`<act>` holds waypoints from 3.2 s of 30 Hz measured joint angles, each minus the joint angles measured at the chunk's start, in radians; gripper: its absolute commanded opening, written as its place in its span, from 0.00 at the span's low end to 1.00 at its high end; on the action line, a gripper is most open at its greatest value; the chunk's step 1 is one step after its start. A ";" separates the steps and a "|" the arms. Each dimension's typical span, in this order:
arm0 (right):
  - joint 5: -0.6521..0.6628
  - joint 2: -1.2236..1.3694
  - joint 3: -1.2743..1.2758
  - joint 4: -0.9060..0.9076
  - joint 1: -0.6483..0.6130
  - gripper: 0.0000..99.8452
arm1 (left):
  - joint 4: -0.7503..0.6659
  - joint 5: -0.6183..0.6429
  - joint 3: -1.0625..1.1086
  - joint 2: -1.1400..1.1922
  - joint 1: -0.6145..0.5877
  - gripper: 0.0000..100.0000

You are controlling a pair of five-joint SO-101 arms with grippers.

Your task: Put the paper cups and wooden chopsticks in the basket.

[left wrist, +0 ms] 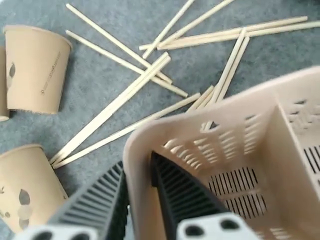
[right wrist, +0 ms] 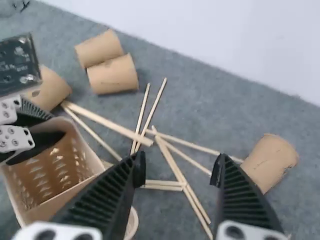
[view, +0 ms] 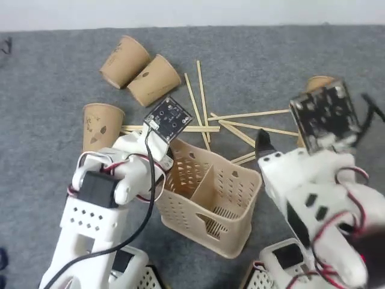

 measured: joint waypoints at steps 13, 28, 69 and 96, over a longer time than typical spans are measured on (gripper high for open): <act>0.081 0.002 0.462 0.000 -0.003 0.22 | -0.150 0.031 0.069 -0.009 0.002 0.01; 0.230 -0.002 0.506 0.000 -0.003 0.24 | -0.157 0.032 0.071 -0.009 0.005 0.01; 0.373 -0.149 0.635 0.000 0.005 0.14 | -0.230 0.035 0.103 -0.009 0.005 0.01; 0.841 -0.126 0.847 -0.454 0.075 0.01 | -0.066 -0.087 0.020 -0.008 -0.087 0.33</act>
